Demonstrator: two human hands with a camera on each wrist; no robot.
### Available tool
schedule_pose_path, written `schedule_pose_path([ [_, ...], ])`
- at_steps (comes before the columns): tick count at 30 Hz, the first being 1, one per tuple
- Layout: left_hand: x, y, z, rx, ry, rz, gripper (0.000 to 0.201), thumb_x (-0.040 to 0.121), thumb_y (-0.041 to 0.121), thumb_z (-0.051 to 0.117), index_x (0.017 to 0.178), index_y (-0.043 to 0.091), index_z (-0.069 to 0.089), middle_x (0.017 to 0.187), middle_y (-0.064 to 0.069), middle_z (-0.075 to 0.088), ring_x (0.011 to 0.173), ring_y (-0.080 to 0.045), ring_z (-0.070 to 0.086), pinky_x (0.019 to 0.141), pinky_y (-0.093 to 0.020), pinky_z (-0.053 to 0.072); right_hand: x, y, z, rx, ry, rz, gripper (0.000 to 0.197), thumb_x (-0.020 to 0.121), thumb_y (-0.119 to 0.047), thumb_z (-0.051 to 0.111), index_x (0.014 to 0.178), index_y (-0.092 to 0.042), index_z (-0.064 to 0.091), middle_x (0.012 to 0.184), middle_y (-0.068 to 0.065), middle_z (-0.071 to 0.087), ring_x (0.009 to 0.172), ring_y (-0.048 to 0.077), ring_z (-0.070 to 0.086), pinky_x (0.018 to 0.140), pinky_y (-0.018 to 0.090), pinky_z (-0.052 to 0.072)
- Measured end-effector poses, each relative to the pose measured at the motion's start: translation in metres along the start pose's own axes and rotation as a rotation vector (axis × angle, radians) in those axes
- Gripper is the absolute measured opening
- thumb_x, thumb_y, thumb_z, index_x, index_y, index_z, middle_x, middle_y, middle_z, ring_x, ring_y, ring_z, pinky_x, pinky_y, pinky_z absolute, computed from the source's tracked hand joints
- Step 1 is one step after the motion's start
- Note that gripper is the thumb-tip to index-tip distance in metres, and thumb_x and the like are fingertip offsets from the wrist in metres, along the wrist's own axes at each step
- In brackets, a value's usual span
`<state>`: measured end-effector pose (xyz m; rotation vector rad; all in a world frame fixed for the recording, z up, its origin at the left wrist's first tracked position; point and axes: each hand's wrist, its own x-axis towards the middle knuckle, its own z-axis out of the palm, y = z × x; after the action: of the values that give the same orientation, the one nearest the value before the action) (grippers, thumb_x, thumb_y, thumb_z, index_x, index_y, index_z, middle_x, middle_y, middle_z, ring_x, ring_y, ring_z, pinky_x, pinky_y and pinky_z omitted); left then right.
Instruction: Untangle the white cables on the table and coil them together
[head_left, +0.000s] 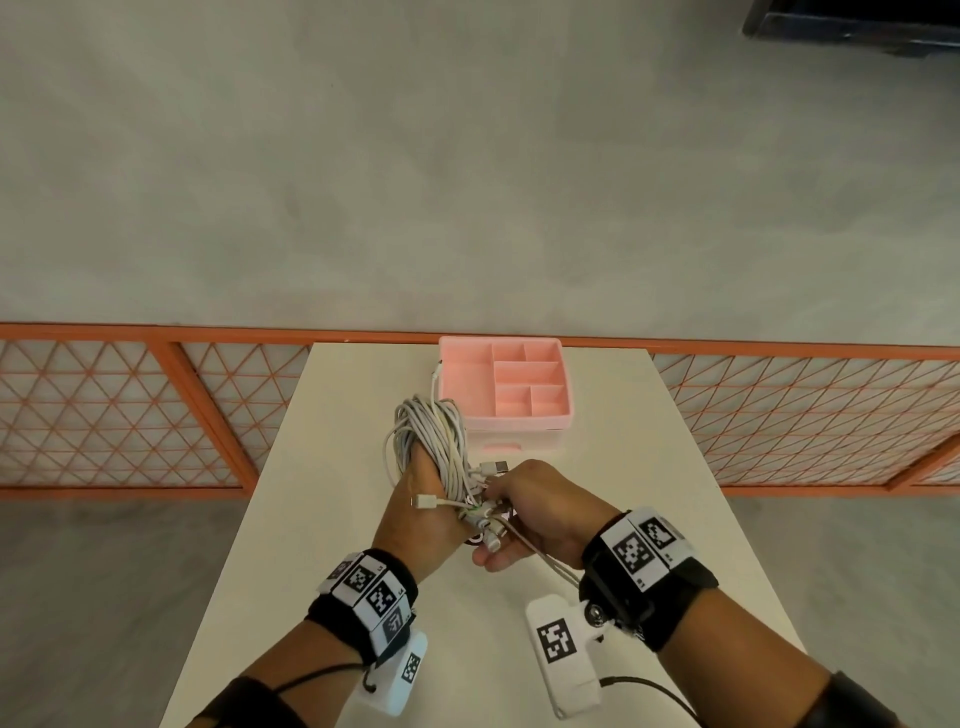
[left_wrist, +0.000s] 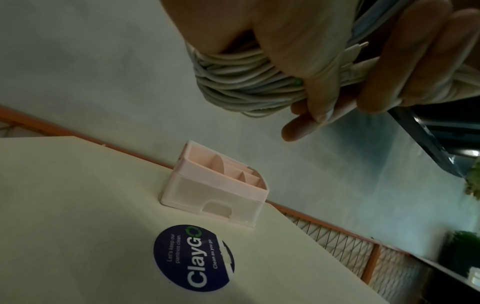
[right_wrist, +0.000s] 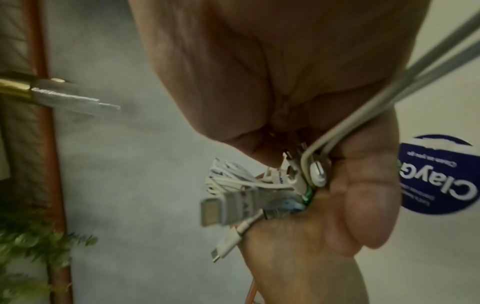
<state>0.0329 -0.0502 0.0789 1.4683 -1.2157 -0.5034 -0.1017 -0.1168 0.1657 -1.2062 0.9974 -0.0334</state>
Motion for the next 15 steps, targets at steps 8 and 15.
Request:
schedule_pose_path([
  [8,-0.001,0.010,-0.001,-0.045,0.010,-0.033,0.100,0.064,0.038,0.077,0.145,0.042,0.018,0.107,0.009,0.062,0.095,-0.010,0.067,0.079,-0.028,0.056,-0.001,-0.001,-0.004,0.203,0.000,-0.009,0.036,0.092,-0.019,0.046,0.104,0.010,0.065,0.086,0.027,0.064,0.065,0.036,0.062,0.068,0.045,0.056],
  [15,0.000,0.012,-0.001,-0.047,0.018,-0.070,0.101,0.064,0.023,0.081,0.148,0.016,0.025,0.100,0.015,0.064,0.090,-0.005,0.067,0.073,-0.017,0.052,0.004,0.002,-0.007,0.175,0.074,0.005,0.037,0.101,-0.020,0.041,0.099,0.010,0.063,0.079,0.027,0.067,0.074,0.041,0.064,0.089,0.060,0.053],
])
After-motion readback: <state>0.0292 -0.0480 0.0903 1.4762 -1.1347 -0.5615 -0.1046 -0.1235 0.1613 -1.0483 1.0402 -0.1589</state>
